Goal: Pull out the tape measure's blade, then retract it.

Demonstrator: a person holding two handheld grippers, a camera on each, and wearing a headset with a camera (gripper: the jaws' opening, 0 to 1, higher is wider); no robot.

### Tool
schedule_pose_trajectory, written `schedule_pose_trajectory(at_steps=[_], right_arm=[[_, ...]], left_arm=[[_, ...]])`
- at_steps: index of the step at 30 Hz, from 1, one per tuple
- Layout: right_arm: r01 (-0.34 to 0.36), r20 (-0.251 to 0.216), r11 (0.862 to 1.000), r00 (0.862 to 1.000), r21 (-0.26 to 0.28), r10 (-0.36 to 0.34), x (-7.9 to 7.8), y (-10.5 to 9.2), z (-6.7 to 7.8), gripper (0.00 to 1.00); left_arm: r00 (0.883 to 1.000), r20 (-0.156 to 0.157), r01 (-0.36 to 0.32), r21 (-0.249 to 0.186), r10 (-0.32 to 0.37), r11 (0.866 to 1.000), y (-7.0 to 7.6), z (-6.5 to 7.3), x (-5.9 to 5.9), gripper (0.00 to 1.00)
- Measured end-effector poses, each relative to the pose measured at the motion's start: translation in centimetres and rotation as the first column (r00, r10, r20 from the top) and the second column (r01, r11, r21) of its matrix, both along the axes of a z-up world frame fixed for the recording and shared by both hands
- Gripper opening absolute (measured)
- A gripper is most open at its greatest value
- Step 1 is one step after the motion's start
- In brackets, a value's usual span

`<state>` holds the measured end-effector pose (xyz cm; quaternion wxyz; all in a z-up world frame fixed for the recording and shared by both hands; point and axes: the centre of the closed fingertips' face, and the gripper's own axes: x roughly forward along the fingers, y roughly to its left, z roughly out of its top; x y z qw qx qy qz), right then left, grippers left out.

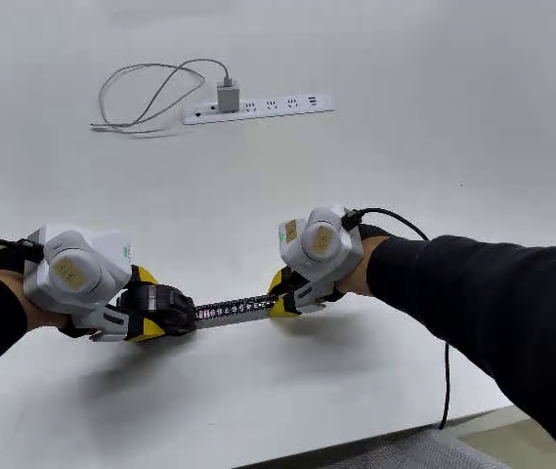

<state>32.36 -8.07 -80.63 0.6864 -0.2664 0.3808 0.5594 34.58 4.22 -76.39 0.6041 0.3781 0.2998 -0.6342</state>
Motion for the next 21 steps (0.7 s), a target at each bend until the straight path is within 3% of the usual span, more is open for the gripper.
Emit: schedule_pose_trajectory(at_steps=[21], right_arm=[[0.007,-0.001,1.000,1.000,-0.002,-0.007,-0.18,-0.92,0.01,0.09]], left_arm=[[1.000,0.001,0.002,0.000,-0.002,1.000,-0.02,-0.06,-0.02,0.30]])
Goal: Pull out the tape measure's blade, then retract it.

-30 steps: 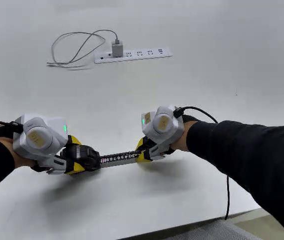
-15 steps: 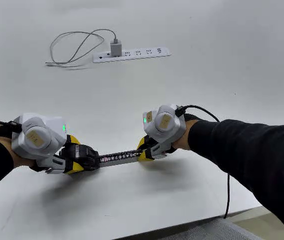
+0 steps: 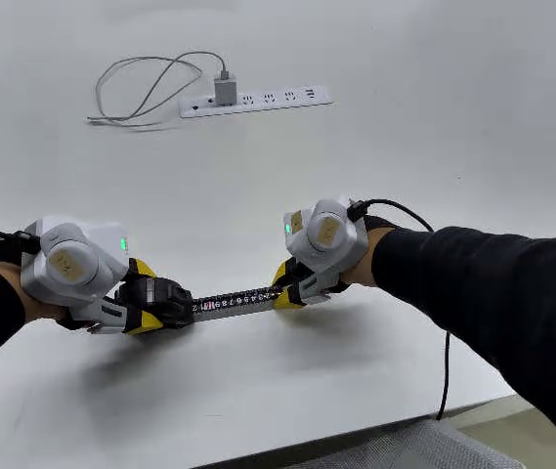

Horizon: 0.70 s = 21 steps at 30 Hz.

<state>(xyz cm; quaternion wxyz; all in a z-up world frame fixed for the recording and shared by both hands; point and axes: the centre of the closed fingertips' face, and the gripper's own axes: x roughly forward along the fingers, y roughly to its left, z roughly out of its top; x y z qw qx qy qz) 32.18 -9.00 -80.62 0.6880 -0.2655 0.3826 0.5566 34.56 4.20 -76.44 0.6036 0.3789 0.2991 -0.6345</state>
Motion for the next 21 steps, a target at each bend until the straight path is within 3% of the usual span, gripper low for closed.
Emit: schedule_pose_trajectory(at_steps=[21], right_arm=[[0.014,-0.002,1.000,1.000,-0.006,-0.014,-0.10,-1.09,0.02,0.09]], left_arm=[[1.000,0.001,0.007,-0.001,-0.007,1.000,-0.13,0.00,-0.10,0.30]])
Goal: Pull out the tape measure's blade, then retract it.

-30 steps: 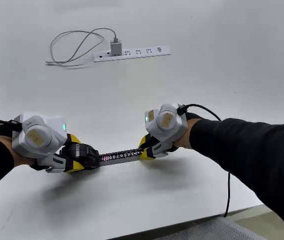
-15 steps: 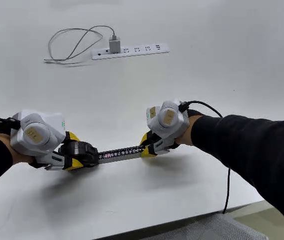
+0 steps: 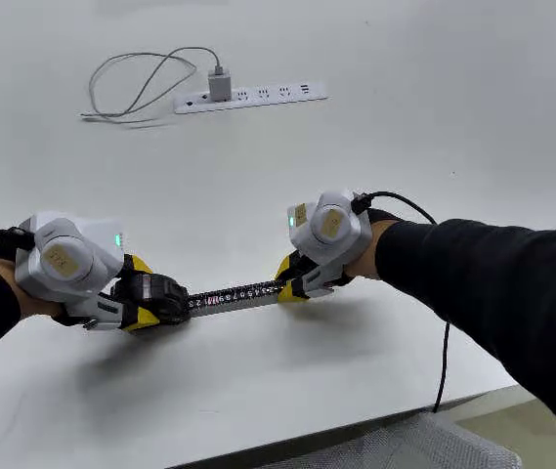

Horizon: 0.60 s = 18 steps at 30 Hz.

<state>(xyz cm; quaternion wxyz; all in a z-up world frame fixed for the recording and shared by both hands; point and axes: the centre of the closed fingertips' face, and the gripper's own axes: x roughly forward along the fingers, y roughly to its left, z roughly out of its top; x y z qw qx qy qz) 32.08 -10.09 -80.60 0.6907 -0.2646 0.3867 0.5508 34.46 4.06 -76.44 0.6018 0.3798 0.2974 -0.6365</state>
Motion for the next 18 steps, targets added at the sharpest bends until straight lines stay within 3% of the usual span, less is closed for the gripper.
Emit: schedule_pose_trajectory(at_steps=[18], right_arm=[[0.008,-0.004,1.000,1.000,-0.003,-0.008,-0.1,-1.1,-0.1,0.09]], left_arm=[[1.000,0.005,0.000,-0.002,0.000,1.000,-0.1,0.0,0.0,0.30]])
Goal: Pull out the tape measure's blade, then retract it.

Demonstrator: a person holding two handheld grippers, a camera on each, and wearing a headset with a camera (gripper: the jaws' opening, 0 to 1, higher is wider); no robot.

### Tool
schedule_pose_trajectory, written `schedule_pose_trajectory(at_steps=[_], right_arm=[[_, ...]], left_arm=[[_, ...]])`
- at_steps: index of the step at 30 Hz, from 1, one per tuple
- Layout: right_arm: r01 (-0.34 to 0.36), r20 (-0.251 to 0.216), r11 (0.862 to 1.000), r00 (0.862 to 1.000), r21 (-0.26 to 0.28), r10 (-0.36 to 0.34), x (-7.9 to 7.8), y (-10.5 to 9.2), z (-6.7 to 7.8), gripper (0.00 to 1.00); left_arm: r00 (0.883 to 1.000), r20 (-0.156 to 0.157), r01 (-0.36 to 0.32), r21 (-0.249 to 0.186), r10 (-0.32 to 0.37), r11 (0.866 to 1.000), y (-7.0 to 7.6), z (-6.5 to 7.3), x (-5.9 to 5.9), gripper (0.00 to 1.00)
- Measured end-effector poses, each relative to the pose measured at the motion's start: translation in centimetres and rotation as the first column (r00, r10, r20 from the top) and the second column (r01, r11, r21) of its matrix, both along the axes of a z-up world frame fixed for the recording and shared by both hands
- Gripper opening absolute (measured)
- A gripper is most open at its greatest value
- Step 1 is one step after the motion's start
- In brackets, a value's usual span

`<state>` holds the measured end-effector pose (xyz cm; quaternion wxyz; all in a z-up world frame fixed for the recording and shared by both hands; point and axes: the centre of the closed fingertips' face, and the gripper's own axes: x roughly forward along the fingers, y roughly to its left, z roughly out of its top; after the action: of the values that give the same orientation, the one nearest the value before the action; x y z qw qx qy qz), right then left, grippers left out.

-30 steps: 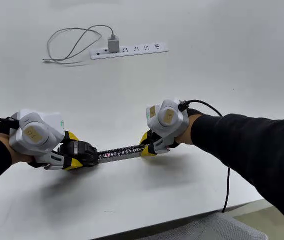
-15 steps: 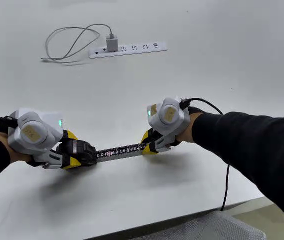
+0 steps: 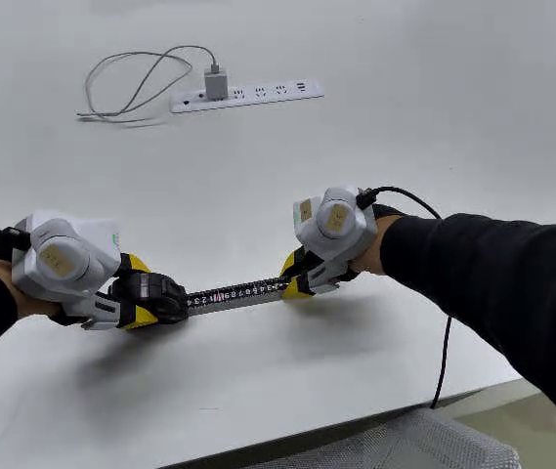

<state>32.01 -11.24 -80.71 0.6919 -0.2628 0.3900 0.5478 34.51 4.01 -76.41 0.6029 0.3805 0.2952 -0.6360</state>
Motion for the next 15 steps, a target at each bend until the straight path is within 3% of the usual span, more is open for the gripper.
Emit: schedule_pose_trajectory(at_steps=[15], right_arm=[[0.007,0.000,1.000,1.000,0.003,-0.007,-0.17,-0.70,-0.12,0.09]], left_arm=[[1.000,-0.001,0.001,0.001,-0.001,1.000,0.02,-0.02,0.05,0.30]])
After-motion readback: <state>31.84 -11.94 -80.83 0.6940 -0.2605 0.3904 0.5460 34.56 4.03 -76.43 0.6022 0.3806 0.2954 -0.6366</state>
